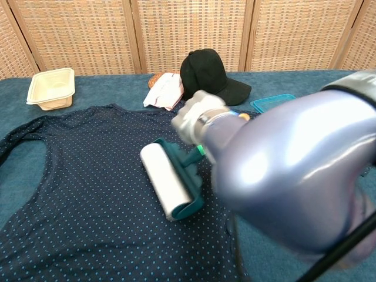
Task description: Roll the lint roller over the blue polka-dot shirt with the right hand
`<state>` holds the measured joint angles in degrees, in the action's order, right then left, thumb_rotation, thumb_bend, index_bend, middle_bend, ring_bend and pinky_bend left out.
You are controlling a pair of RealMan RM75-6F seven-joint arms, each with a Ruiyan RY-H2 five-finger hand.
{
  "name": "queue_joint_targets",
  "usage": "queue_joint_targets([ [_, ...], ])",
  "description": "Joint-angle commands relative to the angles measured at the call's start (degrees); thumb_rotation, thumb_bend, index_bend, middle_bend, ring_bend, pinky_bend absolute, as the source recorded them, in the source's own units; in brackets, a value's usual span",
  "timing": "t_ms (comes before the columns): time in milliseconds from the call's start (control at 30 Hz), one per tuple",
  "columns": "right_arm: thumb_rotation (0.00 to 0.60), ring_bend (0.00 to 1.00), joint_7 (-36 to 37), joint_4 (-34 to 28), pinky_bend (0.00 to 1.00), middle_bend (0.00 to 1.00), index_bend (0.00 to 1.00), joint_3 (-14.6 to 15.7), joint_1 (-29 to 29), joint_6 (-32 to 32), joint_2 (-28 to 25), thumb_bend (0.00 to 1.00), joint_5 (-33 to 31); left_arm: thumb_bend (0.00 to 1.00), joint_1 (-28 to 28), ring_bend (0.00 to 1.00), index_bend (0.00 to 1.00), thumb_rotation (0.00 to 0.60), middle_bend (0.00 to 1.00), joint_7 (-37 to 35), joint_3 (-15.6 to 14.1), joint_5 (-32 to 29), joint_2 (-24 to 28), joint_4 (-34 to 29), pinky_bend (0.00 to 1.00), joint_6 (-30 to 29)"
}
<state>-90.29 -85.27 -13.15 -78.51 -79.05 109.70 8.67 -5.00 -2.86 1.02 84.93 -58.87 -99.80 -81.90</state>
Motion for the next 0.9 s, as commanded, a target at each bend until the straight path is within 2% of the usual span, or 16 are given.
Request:
queue_joint_targets([
  [33,0.6,1.0,0.34,0.61,1.0,1.0,0.74,2.12,2.33,-0.02,-2.67,0.79,1.38,0.0,0.01,0.0,0.0,0.6,0.0,-0.05,0.01,0.0,0.03,-0.05,0.0,-0.04],
  [167,0.6,1.0,0.24,1.58,1.0,1.0,0.74,3.62,4.29,-0.04,-4.87,0.79,2.22,0.0,0.01,0.0,0.0,0.6,0.0,0.05,0.08,-0.02,0.1,-0.19,0.0,-0.16],
  [400,0.6,1.0,-0.43,0.4,1.0,1.0,0.74,2.92,5.45,-0.01,-5.84,0.79,2.54,0.0,-0.02,0.0,0.0,0.6,0.0,0.33,0.0,0.19,0.1,-0.41,0.0,-0.24],
  [533,0.6,1.0,-2.31,-0.38,1.0,1.0,0.74,2.68,4.74,-0.61,-4.19,0.79,2.95,0.0,0.05,0.0,0.0,0.6,0.0,0.38,-0.05,0.3,0.12,-0.46,0.0,-0.4],
  [900,0.6,1.0,-5.51,-1.72,1.0,1.0,0.74,-1.0,1.21,-1.66,2.72,0.79,4.28,0.0,0.15,0.0,0.0,0.6,0.0,0.23,-0.1,0.41,0.16,-0.45,0.0,-0.61],
])
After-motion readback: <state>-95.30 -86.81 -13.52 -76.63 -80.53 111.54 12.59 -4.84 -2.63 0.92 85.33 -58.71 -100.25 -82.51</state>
